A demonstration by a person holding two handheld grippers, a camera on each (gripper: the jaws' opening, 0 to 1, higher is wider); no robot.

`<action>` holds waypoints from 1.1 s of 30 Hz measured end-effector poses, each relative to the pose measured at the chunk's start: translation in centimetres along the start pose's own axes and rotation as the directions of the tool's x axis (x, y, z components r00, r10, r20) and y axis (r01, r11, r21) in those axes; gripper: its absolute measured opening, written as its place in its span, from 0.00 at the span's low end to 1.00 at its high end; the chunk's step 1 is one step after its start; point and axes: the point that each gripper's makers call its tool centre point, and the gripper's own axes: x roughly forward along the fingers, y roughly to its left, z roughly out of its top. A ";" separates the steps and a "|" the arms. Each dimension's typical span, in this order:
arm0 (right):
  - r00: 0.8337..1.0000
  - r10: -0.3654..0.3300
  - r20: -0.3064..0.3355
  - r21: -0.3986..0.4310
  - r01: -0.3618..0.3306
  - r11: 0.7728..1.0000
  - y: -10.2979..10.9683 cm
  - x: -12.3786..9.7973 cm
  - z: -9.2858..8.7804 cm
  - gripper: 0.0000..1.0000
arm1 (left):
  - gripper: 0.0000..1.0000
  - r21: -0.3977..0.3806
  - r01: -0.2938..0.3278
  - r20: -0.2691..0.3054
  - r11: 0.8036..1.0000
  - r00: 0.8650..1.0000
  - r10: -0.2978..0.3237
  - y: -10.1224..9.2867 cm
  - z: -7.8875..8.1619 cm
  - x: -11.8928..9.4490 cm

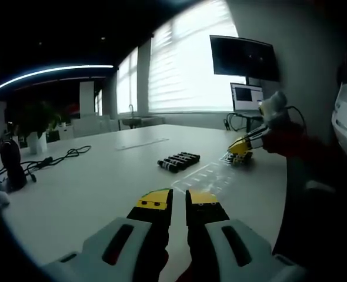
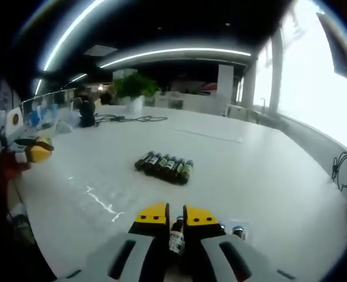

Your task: Grip medicine bottles put into box

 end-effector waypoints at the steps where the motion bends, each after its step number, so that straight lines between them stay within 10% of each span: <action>1: 1.000 -0.002 0.001 -0.007 0.002 1.000 -0.1 0.2 0.1 0.05 | 0.03 0.000 0.000 0.000 1.000 1.000 0.000 0.0 0.0 0.0; 33: 0.998 0.038 0.044 -0.045 -0.036 0.998 -1.0 5.6 3.7 0.05 | 0.03 -0.044 -0.003 -0.006 0.999 1.000 0.002 1.1 -0.8 0.2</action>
